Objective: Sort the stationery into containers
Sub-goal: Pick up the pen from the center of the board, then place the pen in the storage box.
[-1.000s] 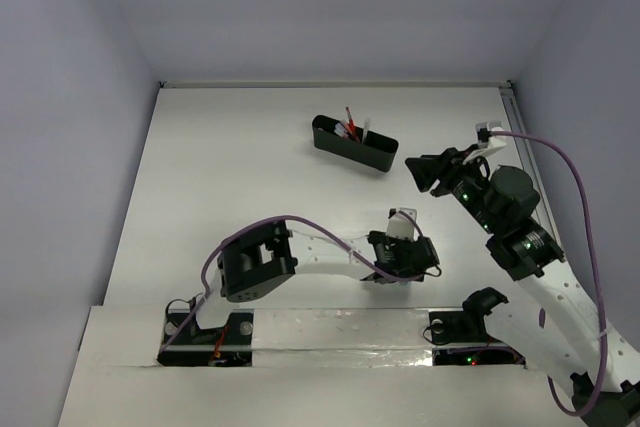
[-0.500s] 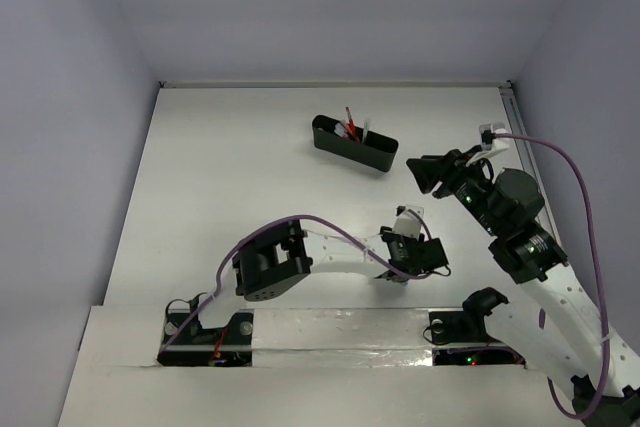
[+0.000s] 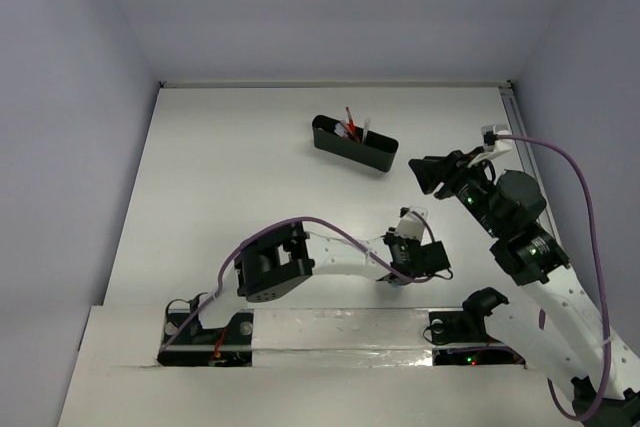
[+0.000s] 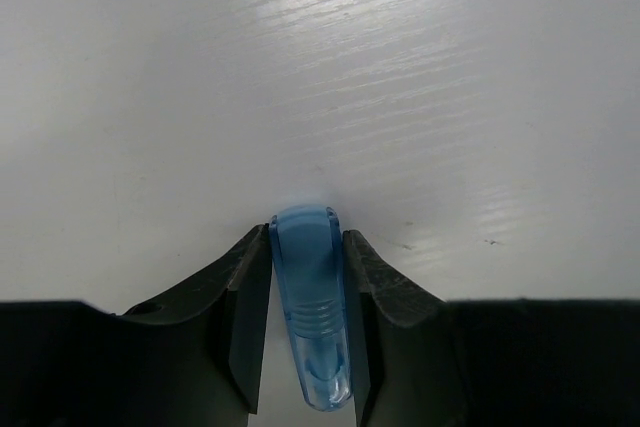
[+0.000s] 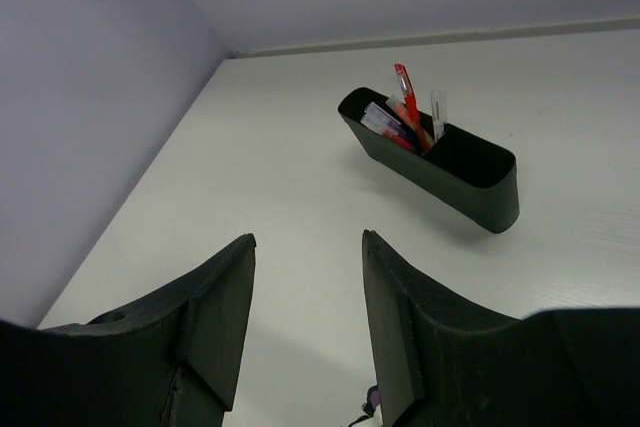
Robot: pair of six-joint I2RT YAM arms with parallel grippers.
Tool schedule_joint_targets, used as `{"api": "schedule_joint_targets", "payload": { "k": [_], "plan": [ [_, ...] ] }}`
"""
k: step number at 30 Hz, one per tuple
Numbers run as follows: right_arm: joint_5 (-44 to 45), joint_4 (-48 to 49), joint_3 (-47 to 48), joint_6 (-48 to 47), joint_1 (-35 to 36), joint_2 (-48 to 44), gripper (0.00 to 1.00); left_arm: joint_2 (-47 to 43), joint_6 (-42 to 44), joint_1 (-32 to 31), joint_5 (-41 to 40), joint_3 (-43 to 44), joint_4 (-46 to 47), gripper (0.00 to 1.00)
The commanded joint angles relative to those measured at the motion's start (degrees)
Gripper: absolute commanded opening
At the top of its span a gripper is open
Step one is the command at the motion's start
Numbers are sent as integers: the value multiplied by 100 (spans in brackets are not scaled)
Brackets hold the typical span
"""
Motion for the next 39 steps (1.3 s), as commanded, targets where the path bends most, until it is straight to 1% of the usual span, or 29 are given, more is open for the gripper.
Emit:
{"api": "schedule_joint_targets", "payload": {
  "k": [1,4,6,7,11,13,15,16,19,20,22,23,25,27,29,30,33,36,39],
  "plan": [
    [77,67,-45,-39,-4,-58,52,-218,86,-26,-516,-118,-4,0],
    [104,76,-45,-39,-4,-49,52,-579,235,281,-727,-408,179,0],
    [104,93,-54,-30,-4,-49,52,-1000,411,545,-754,-733,513,0],
    [286,85,-54,-30,-4,-49,52,-1280,464,624,-771,-821,601,0],
    [543,102,-106,5,-4,-58,52,-1861,780,1028,-973,-1155,1005,0],
    [648,181,-176,22,-4,-49,52,-2186,1105,1423,-1009,-1164,1190,0],
    [710,303,-229,58,-4,-23,52,-2363,1394,1713,-957,-1138,1646,0],
    [788,348,-308,66,-4,-6,52,-2495,1683,2028,-947,-1007,1874,0],
    [912,497,-396,75,-4,21,52,-2575,2028,2548,-842,-743,2156,0],
    [921,532,-431,84,-4,73,52,-2549,2264,2906,-798,-568,2427,0],
    [886,637,-458,101,-4,144,52,-2383,2424,3242,-710,-339,2605,0],
    [868,656,-484,119,-4,222,52,-2286,2572,3522,-701,-103,2675,0],
    [842,743,-511,128,-4,302,52,-1953,2696,3770,-631,170,2895,0],
    [842,787,-554,137,-4,399,52,-1706,2898,4051,-613,662,2949,0],
    [833,788,-581,137,-4,451,52,-1363,3013,4201,-631,1083,2949,0],
    [833,953,-590,137,-4,504,52,-1275,3126,4324,-622,1207,2975,0],
    [824,998,-607,137,-4,574,52,-932,3268,4439,-570,1595,3010,0],
    [824,1051,-642,128,-4,619,52,-712,3417,4570,-552,1727,3054,0],
    [877,1051,-651,119,-4,627,52,-720,3409,4571,-447,1596,3124,0]
  ]
}}
